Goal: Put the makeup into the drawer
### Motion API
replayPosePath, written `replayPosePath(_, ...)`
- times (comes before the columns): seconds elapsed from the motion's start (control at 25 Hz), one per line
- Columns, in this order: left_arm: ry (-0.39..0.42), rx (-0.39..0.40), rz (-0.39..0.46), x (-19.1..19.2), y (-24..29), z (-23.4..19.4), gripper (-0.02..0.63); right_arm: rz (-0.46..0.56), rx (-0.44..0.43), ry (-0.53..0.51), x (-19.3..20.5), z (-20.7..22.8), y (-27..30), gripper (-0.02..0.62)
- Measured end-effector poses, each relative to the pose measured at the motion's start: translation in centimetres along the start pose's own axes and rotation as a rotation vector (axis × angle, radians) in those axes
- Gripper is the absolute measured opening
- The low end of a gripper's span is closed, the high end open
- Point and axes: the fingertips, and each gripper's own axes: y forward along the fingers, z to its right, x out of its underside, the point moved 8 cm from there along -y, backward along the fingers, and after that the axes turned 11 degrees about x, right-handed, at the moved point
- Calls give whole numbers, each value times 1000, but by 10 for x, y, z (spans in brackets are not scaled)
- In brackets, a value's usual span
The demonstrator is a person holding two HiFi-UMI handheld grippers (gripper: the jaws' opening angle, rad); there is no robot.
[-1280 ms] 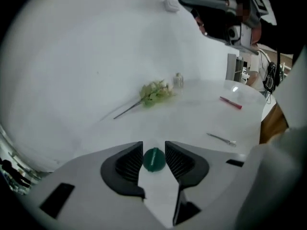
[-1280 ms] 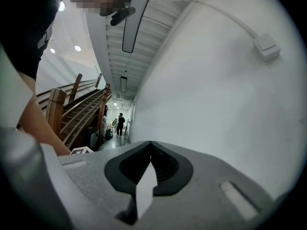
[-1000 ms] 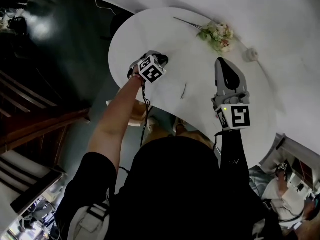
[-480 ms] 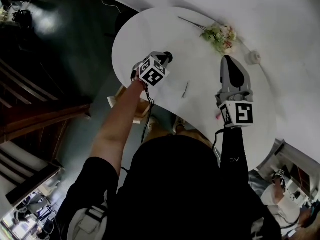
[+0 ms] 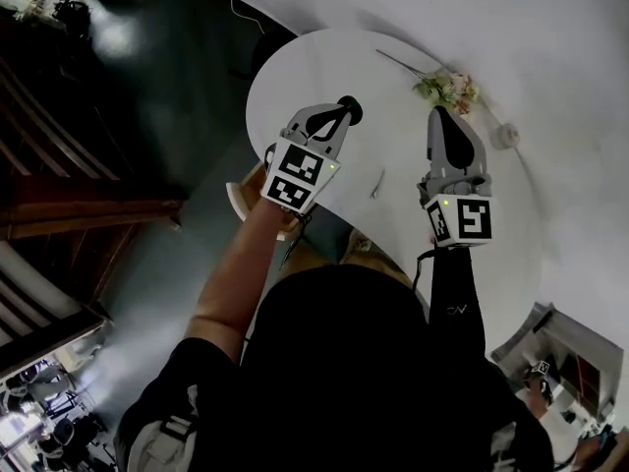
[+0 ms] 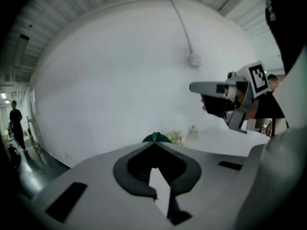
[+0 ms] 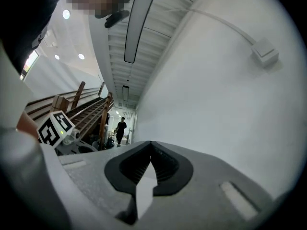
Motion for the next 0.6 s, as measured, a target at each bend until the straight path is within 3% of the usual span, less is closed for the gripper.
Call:
replayPosePath(0.24, 3, -87, 215, -34, -55, 16, 9, 28, -60, -36, -13, -28, -3, 5)
replayPosePath(0.4, 14, -83, 204, -26, -62, 24, 8, 25, -95, -39, -10, -43, -4, 5)
replayPosePath(0.6, -30, -152, 187, -10, -87, 20, 9, 31, -158, -19, -7, -67, 4, 5)
